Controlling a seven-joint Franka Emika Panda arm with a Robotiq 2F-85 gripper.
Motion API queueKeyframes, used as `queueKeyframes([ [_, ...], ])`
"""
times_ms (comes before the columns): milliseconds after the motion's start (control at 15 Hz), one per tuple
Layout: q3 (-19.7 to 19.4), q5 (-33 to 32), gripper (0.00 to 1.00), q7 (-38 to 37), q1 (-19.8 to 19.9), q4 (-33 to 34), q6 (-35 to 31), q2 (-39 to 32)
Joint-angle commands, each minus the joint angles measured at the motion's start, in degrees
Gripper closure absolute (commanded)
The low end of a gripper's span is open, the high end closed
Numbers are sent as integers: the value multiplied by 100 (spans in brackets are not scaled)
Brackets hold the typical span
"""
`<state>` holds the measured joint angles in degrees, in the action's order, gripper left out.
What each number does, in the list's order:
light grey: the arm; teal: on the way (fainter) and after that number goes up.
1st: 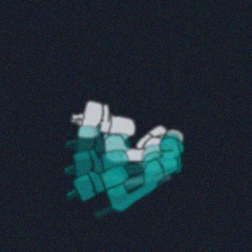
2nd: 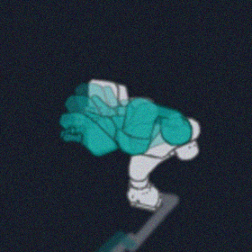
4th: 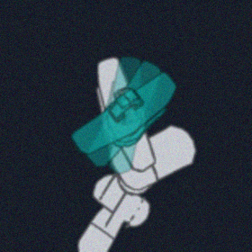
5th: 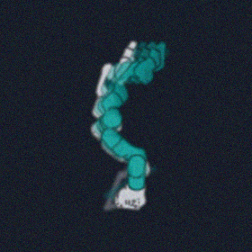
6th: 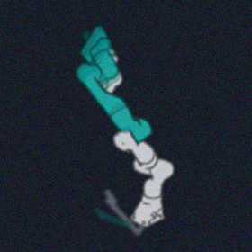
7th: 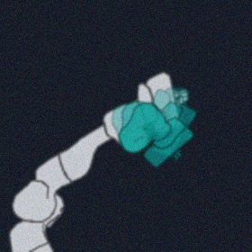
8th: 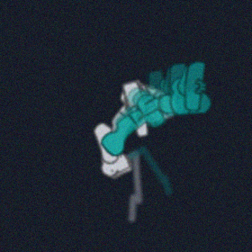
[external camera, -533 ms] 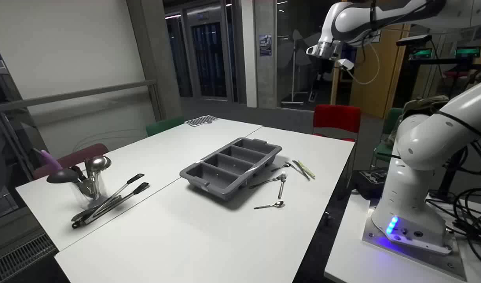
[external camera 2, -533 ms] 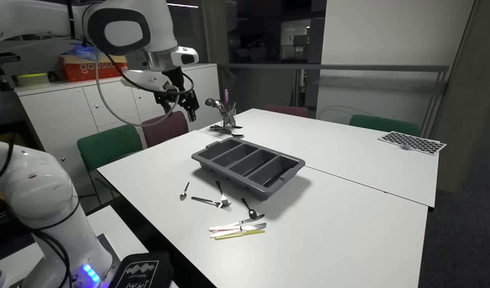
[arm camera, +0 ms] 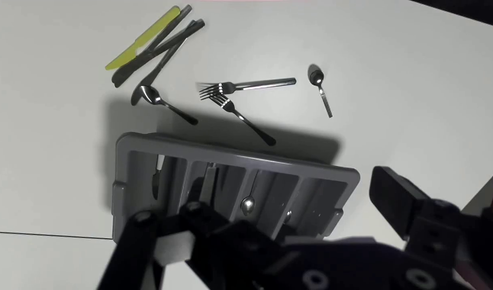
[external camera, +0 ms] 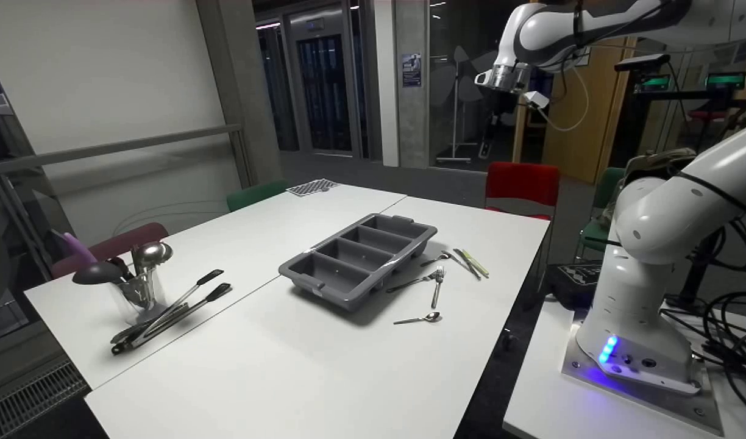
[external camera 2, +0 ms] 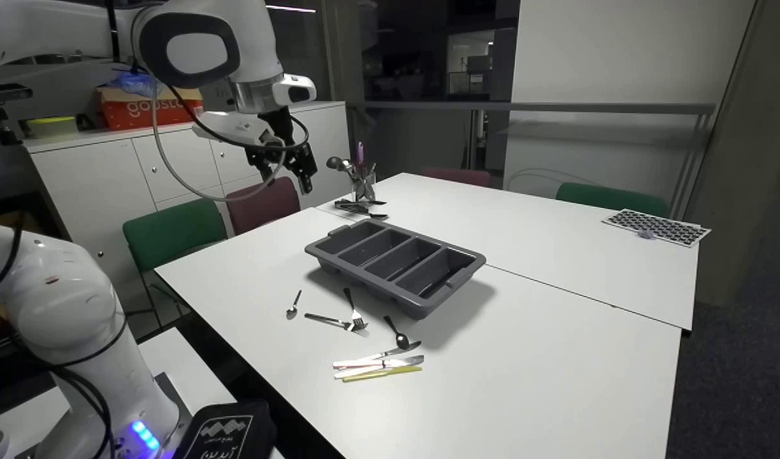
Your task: Pick up a fork from the table and put it in the second slot from the right of the utensil holder
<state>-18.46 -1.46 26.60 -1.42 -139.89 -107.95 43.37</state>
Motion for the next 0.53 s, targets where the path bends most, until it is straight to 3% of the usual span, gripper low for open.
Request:
queueKeyframes([
  [0,68,487,0,-498,100,248,260,-392],
  [467,171,1370,0,-1830,403,395,70,-1356],
])
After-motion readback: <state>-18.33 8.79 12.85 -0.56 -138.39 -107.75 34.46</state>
